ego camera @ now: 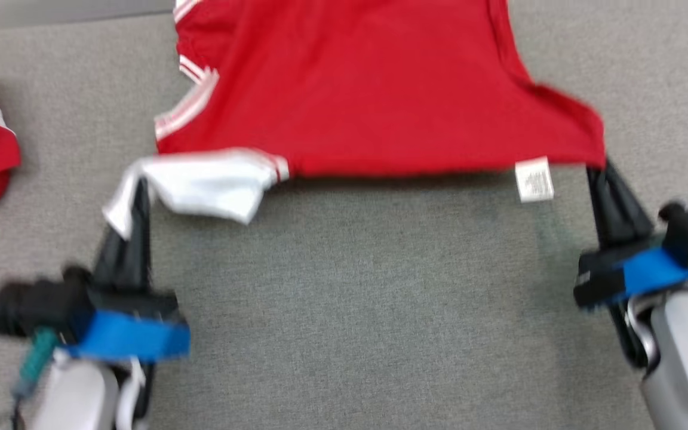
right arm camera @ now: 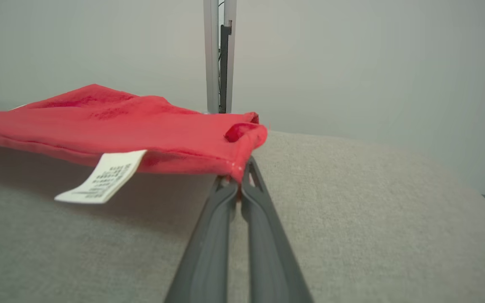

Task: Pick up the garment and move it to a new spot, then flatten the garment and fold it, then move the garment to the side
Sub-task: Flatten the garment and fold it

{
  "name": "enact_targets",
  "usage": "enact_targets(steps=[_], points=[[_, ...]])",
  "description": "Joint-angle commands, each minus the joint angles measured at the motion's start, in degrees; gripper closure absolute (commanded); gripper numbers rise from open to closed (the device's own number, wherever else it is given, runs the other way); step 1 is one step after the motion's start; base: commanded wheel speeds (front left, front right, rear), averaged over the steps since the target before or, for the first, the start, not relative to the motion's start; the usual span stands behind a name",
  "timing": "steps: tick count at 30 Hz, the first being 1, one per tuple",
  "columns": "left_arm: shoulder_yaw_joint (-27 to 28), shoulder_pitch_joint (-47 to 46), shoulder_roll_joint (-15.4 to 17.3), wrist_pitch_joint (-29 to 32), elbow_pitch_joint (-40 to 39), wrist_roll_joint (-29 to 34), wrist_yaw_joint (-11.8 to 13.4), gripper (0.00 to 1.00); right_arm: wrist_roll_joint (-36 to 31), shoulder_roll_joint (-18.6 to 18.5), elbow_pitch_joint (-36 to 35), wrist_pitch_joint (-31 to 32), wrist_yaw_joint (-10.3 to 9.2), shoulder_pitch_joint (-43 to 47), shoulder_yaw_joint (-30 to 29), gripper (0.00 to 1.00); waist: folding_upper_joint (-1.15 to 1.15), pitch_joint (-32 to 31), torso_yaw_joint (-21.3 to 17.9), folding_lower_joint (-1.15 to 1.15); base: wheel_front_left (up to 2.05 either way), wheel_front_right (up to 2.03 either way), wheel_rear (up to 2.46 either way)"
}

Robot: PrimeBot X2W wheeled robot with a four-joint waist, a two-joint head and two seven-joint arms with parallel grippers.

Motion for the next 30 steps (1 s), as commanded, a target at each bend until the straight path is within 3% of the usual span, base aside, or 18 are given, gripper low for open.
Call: enact_targets(steps=[1, 2, 7, 18, 23, 30], points=[[0.2, 3.7, -0.5, -0.2, -1.1, -0.4, 0.6, 1.00, 0.3, 0.3, -0.8, 0.0, -0.06, 3.0, -0.3, 1.00, 0.00, -2.2, 0.1, 0.02, 0.00, 0.00, 0.00], [0.0, 9.1, -1.6, -0.2, -2.1, -0.8, 1.1, 1.00, 0.5, 0.7, -1.8, 0.0, -0.06, 7.4, -1.1, 1.00, 0.00, -3.4, 0.3, 0.02, 0.00, 0.00, 0.00], [0.1, 19.2, -4.2, -0.2, -2.6, -1.9, 1.4, 1.00, 0.4, 1.4, -3.4, 0.0, -0.06, 17.2, -2.8, 1.00, 0.00, -6.5, 1.1, 0.02, 0.00, 0.00, 0.00], [3.0, 30.3, -7.0, -0.2, -2.7, -2.7, 0.8, 1.00, 0.7, 3.6, -6.0, 0.0, -0.06, 32.4, -5.7, 1.00, 0.00, -12.1, 1.9, 0.02, 0.00, 0.00, 0.00], [2.8, 32.1, -7.9, -0.2, -2.4, -1.7, -0.5, 1.00, 0.4, 4.9, -7.9, 0.0, -0.07, 36.1, -6.5, 1.00, 0.00, -13.0, 2.0, 0.02, 0.00, 0.00, 0.00], [2.7, 28.2, -7.0, -0.2, -0.6, 0.2, -2.8, 1.00, -0.3, 4.2, -7.2, 0.3, -0.06, 33.3, -6.4, 1.00, 0.00, -12.9, 1.7, 0.02, 0.00, 0.00, 0.00]])
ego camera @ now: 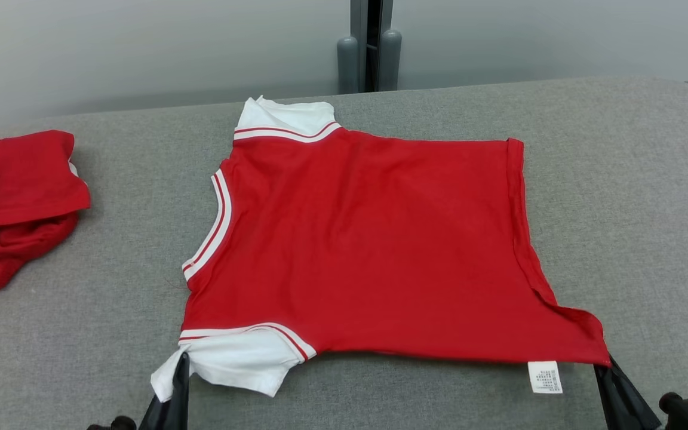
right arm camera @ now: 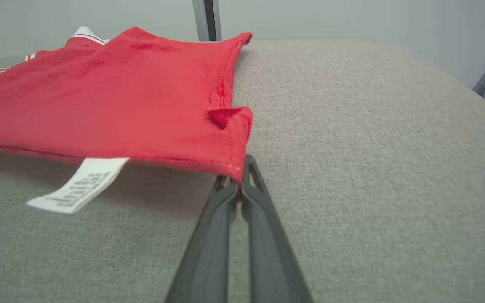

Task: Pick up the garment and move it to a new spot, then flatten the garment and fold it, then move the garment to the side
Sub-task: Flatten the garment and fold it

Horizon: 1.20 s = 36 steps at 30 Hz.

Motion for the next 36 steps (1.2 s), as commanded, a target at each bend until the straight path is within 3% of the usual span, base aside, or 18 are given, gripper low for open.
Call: enact_targets(steps=[1, 12, 28, 29, 30, 31, 32, 36], points=[[0.2, -1.6, 0.8, -0.2, 0.4, 0.8, -0.6, 1.00, -0.6, -0.5, 0.2, 0.2, -0.06, -1.6, 0.0, 1.00, 0.00, 0.2, 0.0, 0.00, 0.00, 0.00, 0.00], [-1.3, -12.1, 3.8, -0.2, 4.7, 4.1, -4.0, 1.00, -0.7, -2.1, 3.3, 1.1, -0.06, -8.2, 2.1, 1.00, 0.00, 3.3, -0.3, 0.00, 0.00, 0.00, 0.00], [-3.6, -30.4, 6.0, -0.1, 18.8, 6.1, -6.8, 1.00, -0.3, -4.1, 9.7, 2.0, -0.05, -21.9, 7.0, 1.00, 0.00, 9.5, -1.4, 0.00, 0.00, 0.00, 0.00], [-3.7, -30.8, 5.9, -0.1, 19.6, 6.0, -6.8, 1.00, -0.3, -4.1, 10.1, 1.8, -0.05, -22.4, 7.1, 0.68, 0.00, 9.6, -1.4, 0.00, 0.00, 0.00, 0.00], [-3.6, -31.3, 5.8, -0.1, 20.2, 6.0, -6.6, 0.96, -0.3, -4.1, 10.4, 1.7, -0.05, -22.7, 7.2, 0.22, 0.00, 9.6, -1.3, 0.00, 0.00, 0.00, 0.00], [-3.6, -31.8, 5.6, -0.2, 20.7, 6.1, -6.5, 0.09, -0.3, -4.0, 10.8, 1.4, -0.05, -22.8, 7.2, 0.00, 0.00, 9.6, -1.3, 0.00, 0.00, 0.00, 0.00], [-3.5, -32.1, 5.4, -0.2, 21.0, 6.1, -6.4, 0.00, -0.3, -3.9, 11.1, 1.2, -0.05, -22.8, 7.2, 0.00, 0.00, 9.4, -1.2, 0.00, 0.00, 0.00, 0.00], [-2.7, -30.8, 4.7, -0.2, 20.2, 6.0, -6.1, 0.00, -0.2, -3.4, 10.8, 0.5, -0.05, -20.5, 5.8, 0.00, 0.00, 8.3, -0.9, 0.00, 0.00, 0.00, 0.00]])
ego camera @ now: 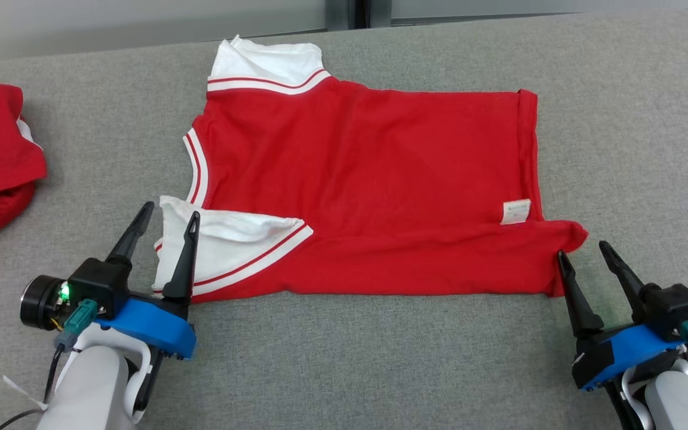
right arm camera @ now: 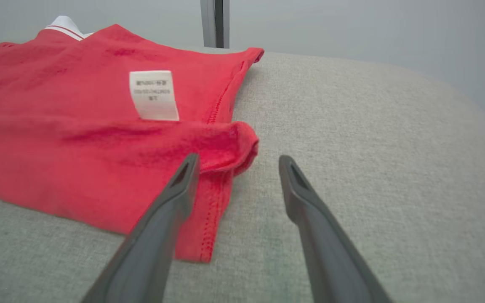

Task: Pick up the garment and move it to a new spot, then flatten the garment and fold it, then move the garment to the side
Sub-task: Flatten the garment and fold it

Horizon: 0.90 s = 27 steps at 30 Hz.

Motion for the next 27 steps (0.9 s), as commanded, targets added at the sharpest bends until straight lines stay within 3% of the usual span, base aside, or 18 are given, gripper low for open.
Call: enact_targets(steps=[1, 11, 27], points=[[0.9, 1.7, -0.1, -0.3, -1.0, -0.1, 0.5, 0.00, 0.2, 0.6, -0.8, -0.5, -0.04, 2.1, -1.0, 0.00, 0.00, -0.9, 0.3, -0.01, 0.00, 0.00, 0.00], [3.0, 8.6, -1.8, -0.3, -2.6, -1.1, 1.0, 0.00, -0.6, 2.8, -3.9, -0.8, -0.04, 6.4, -2.5, 0.00, 0.00, -1.9, 0.7, -0.01, 0.00, 0.00, 0.00], [2.7, 6.8, -3.2, -0.1, 5.9, -2.0, -0.2, 0.00, -0.3, 5.4, 4.6, -0.3, -0.04, 0.5, -0.5, 0.00, 0.00, 0.8, 0.6, -0.01, 0.00, 0.00, 0.00]])
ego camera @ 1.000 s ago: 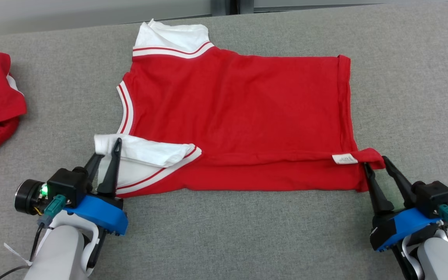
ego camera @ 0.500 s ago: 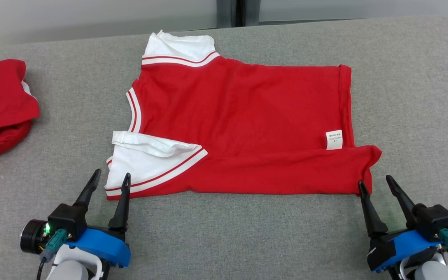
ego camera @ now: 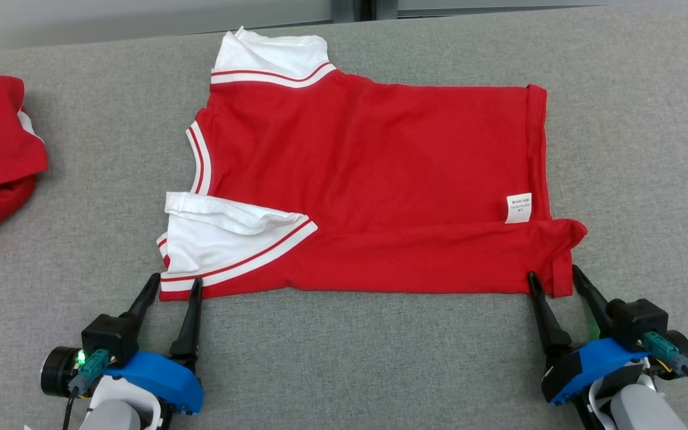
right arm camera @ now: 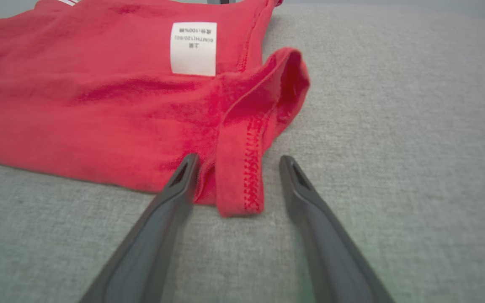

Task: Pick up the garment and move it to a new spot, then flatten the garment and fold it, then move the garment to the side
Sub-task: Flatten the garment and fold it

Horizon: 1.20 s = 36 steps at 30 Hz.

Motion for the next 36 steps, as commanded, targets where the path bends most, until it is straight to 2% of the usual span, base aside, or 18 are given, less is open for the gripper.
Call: enact_targets(steps=[1, 2, 3, 4, 10, 16, 26, 35, 36], points=[[-0.2, -0.5, -0.2, 0.2, 0.9, -0.2, -0.3, 0.49, 0.4, 0.5, 1.0, 0.0, -0.04, -0.9, 0.6, 0.00, 0.00, 0.0, 0.0, 0.00, 0.00, 0.00, 0.00], [-0.2, -0.8, -0.2, 0.2, 1.3, -0.2, -0.4, 0.72, 0.6, 0.7, 1.8, 0.0, -0.04, -1.2, 1.0, 0.46, 0.00, 0.0, 0.0, 0.00, 0.00, 0.00, 0.00], [-0.3, -0.9, -0.3, 0.2, 1.6, -0.2, -0.3, 0.98, 0.9, 0.8, 2.3, -0.1, -0.03, -1.4, 1.3, 0.95, 0.00, -0.1, -0.1, 0.00, 0.00, 0.00, 0.00], [-0.3, -1.1, -0.4, 0.2, 1.8, -0.3, -0.5, 1.00, 1.2, 0.9, 2.7, -0.2, -0.03, -1.8, 1.6, 1.00, 0.00, -0.2, -0.1, 0.00, 0.00, 0.00, 0.00], [0.2, 0.3, -0.8, 0.1, 0.8, -0.6, -0.9, 1.00, 2.2, 0.5, 4.0, -0.6, -0.05, -1.8, 2.1, 1.00, 0.00, -2.3, 0.0, 0.00, 0.00, 0.00, 0.00], [1.2, 5.8, -1.5, 0.1, -3.4, -0.9, 0.0, 1.00, 3.0, -0.3, 2.6, -0.7, -0.06, 2.0, 0.9, 1.00, 0.00, -6.1, 0.6, 0.00, 0.00, 0.00, 0.00], [2.1, 17.9, -2.7, 0.1, -10.6, -1.7, 2.0, 1.00, 2.9, -0.4, -4.7, 1.1, -0.08, 13.1, -2.0, 1.00, 0.00, -10.7, 2.3, 0.00, 0.00, 0.00, 0.00], [1.3, 21.6, -3.4, 0.1, -10.5, -3.0, 2.4, 0.99, 3.0, 1.4, -11.5, 5.9, -0.07, 19.8, -3.9, 0.98, 0.00, -11.4, 2.3, 0.00, 0.00, 0.00, 0.00], [1.3, 21.4, -3.4, 0.1, -10.3, -2.8, 2.5, 0.20, 2.8, 1.4, -12.0, 6.1, -0.07, 20.0, -4.1, 0.20, 0.00, -11.5, 2.2, 0.00, 0.00, 0.00, 0.00]])
